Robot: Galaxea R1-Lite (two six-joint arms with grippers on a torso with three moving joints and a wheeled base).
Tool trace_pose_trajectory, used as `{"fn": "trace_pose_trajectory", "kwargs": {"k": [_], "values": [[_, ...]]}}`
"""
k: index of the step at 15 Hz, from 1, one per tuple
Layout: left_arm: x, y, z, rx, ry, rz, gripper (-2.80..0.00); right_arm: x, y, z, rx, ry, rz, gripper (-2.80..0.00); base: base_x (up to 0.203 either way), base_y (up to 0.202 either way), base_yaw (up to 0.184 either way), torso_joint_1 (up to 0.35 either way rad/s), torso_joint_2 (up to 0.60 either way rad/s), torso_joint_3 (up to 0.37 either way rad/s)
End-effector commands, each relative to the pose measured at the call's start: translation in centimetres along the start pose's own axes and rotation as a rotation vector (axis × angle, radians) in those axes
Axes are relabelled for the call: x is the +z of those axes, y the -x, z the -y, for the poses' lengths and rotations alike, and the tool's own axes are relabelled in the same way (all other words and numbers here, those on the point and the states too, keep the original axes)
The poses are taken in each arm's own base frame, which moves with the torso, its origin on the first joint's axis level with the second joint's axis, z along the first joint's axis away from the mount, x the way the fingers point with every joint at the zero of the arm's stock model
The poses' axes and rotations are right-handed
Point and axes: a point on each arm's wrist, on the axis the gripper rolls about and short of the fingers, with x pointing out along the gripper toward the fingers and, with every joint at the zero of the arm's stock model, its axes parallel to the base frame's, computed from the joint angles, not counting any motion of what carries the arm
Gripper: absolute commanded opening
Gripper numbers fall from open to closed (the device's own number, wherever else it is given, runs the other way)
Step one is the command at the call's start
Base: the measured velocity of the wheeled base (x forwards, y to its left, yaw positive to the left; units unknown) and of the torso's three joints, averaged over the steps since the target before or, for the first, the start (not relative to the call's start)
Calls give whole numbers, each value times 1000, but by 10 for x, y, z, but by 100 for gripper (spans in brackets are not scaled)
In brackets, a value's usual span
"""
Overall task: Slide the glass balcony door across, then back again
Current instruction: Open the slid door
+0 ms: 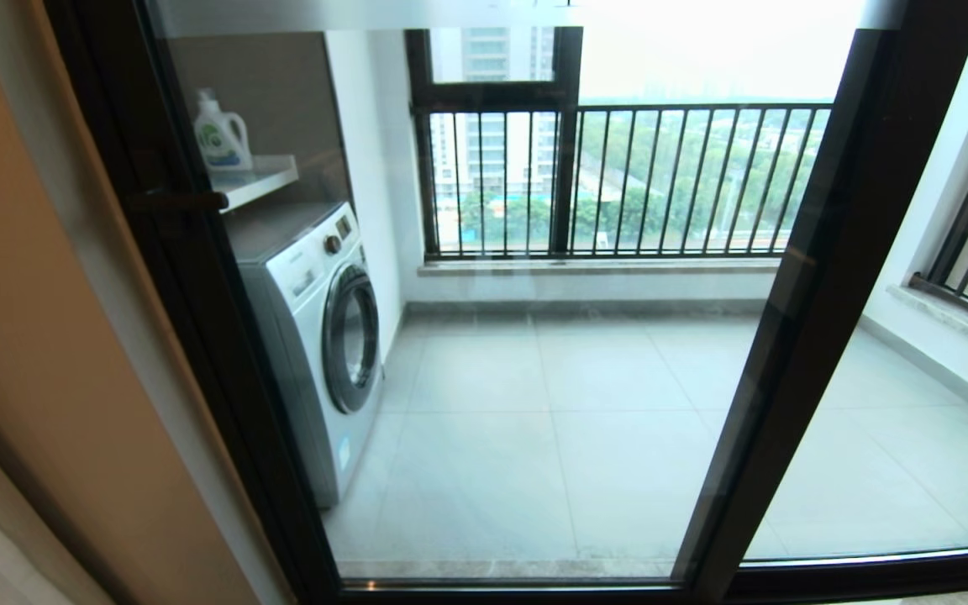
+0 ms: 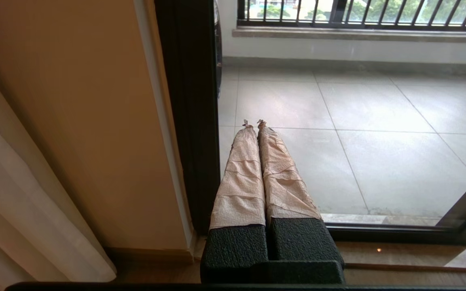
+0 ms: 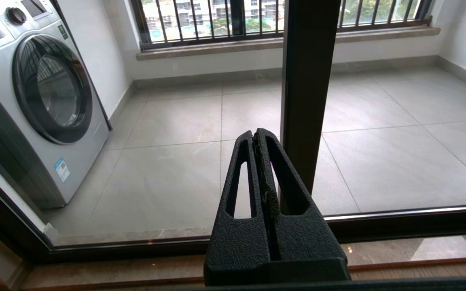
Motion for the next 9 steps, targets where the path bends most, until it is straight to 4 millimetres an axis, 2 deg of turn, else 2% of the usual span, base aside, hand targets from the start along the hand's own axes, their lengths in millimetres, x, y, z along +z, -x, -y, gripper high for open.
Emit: {"fn": "trace_pose_trajectory", "kwargs": {"k": [1,9], "values": [[0,0,0,1,1,-1,-280,-3,-1,0,-1,0,-11,-280,0,0,0,0,0,0],[0,0,0,1,1,-1,-280,-3,-1,0,-1,2,-9,-280,0,0,0,0,0,0]]}}
